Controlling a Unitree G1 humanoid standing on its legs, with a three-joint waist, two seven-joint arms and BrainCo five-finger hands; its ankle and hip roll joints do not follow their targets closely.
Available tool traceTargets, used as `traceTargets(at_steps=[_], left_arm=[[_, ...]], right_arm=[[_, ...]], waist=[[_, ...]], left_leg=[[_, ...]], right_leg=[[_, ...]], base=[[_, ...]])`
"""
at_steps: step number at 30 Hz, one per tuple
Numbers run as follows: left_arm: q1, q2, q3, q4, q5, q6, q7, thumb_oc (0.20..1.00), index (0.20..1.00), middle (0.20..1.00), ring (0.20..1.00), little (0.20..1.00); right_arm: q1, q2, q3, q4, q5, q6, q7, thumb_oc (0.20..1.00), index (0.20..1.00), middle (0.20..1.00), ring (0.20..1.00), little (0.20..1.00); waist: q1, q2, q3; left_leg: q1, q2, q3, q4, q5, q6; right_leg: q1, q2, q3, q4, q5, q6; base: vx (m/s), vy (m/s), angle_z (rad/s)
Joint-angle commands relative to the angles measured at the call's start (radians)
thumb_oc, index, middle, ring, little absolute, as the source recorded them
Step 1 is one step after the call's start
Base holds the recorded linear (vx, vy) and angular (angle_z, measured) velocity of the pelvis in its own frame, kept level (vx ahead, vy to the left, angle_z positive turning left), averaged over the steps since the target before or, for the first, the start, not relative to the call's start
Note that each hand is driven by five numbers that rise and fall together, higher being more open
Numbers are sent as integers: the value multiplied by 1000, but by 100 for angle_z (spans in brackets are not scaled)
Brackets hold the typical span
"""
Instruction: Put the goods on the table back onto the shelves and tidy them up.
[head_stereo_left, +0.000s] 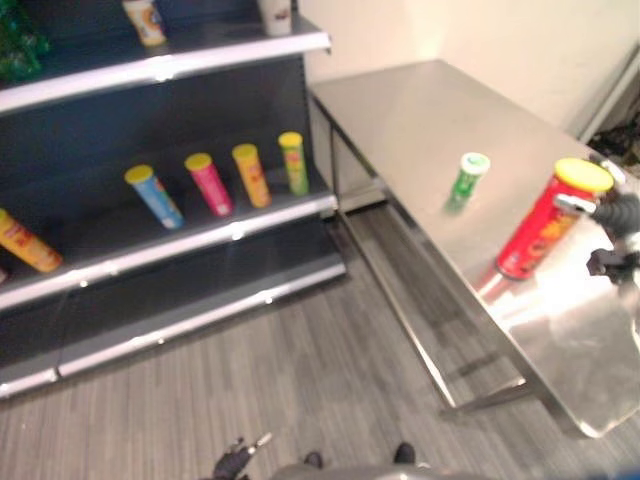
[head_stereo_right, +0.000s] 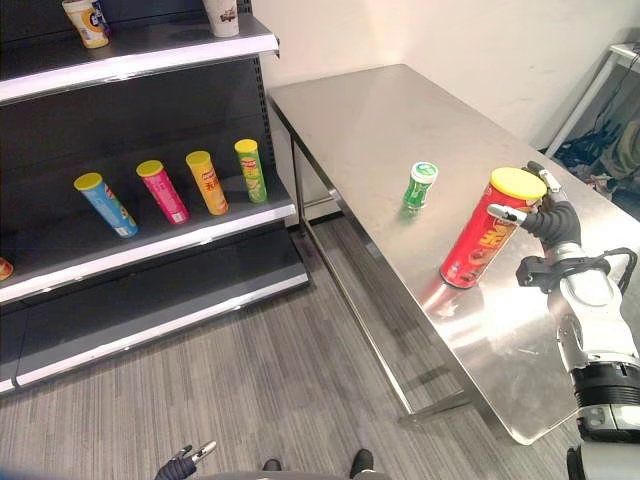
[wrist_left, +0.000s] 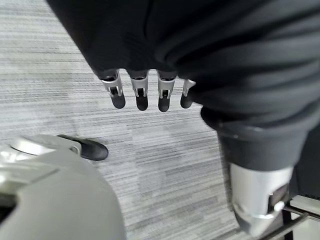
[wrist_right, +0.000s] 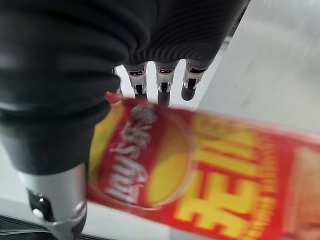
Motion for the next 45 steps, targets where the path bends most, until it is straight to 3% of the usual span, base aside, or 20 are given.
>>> traceTargets(at_steps=[1,10,11,13,19,22,27,28,34,36,38,40,44,45], left_arm=[[-34,32,-57,24,-22,-12,-7,1000,1000,1000,1000,1000],[-22,31,-60,11,-23,-13,-21,1000,1000,1000,1000,1000],[-24,31,-62,10,-23,-12,-25,1000,1000,1000,1000,1000],[-24,30,-64,8,-24,-14,-25,1000,1000,1000,1000,1000],[-25,24,-62,8,-25,-18,-19,1000,1000,1000,1000,1000],[-32,20,-52,8,-16,-23,-2,1000,1000,1000,1000,1000],[-37,23,-44,9,-10,-27,12,1000,1000,1000,1000,1000],[-39,27,-38,18,-4,-24,20,1000,1000,1000,1000,1000],[-39,30,-38,17,-2,-23,21,1000,1000,1000,1000,1000],[-31,36,-32,4,-5,-11,29,1000,1000,1000,1000,1000],[-31,34,-34,-13,-20,-7,31,1000,1000,1000,1000,1000],[-17,24,-31,-9,-25,0,31,1000,1000,1000,1000,1000],[-17,21,-35,-17,-36,-2,36,1000,1000,1000,1000,1000],[-26,23,-39,-27,-41,-1,37,1000,1000,1000,1000,1000]], right_arm=[[-98,0,45,-30,98,-52,33,1000,1000,1000,1000,1000],[-108,-60,113,-21,76,-10,89,1000,1000,1000,1000,1000],[-115,-90,145,-9,49,3,102,868,868,868,868,868],[-128,-131,183,-5,24,18,116,200,200,200,200,200],[-128,-228,201,-51,-52,12,107,200,200,200,200,200],[-116,-236,130,-83,-101,-23,41,200,200,200,200,200],[-106,-205,44,-110,-99,-56,-17,200,200,200,200,200],[-131,-163,-7,-132,-80,-83,-66,200,200,200,200,200],[-146,-148,-19,-145,-71,-92,-81,200,200,200,200,200],[-246,7,-27,-269,-14,-157,-139,200,200,200,200,200],[-265,70,-23,-364,-28,-170,-145,200,200,200,200,200],[-267,116,-10,-420,-16,-169,-133,200,200,200,200,200],[-273,124,6,-439,-26,-166,-130,200,200,200,200,200],[-275,130,11,-458,-42,-165,-131,200,200,200,200,200]], waist=[[32,-37,-43],[32,-45,-43],[33,-49,-41],[29,-52,-39],[17,-61,-36],[9,-61,-39],[6,-56,-42],[9,-50,-46],[13,-49,-46],[45,-28,-51],[62,-20,-33],[77,-10,-32],[80,-6,-23],[85,-5,-9]], left_leg=[[-10,52,70,5,-11,-84],[-9,51,71,5,-11,-84],[-11,50,72,5,-10,-85],[-12,50,73,5,-9,-85],[-18,51,78,5,-9,-85],[-15,53,81,5,-12,-85],[-11,55,81,5,-16,-86],[-6,58,81,5,-19,-88],[-3,59,81,5,-20,-88],[19,75,75,5,-13,-95],[-14,85,55,63,-11,-105],[-24,88,26,85,-11,-111],[-48,93,25,97,1,-120],[-74,114,21,97,26,-136]], right_leg=[[68,-30,20,8,-93,61],[67,-33,19,8,-88,63],[66,-34,20,8,-86,64],[63,-35,20,8,-84,64],[55,-35,25,8,-80,66],[56,-34,28,8,-81,66],[60,-33,29,8,-86,65],[64,-29,30,8,-93,63],[67,-27,31,8,-96,62],[86,-9,36,8,-125,45],[91,-1,26,8,-139,30],[112,7,-4,8,-152,18],[118,3,-38,8,-156,14],[117,-5,-56,8,-150,17]], base=[[0,0,0],[0,0,0],[0,0,0],[0,0,0],[0,0,0],[0,0,0],[3,-8,0],[16,-61,0],[6,-18,0],[50,-171,-7],[-35,-170,25],[-13,-144,104],[-35,22,45],[-62,110,13]])
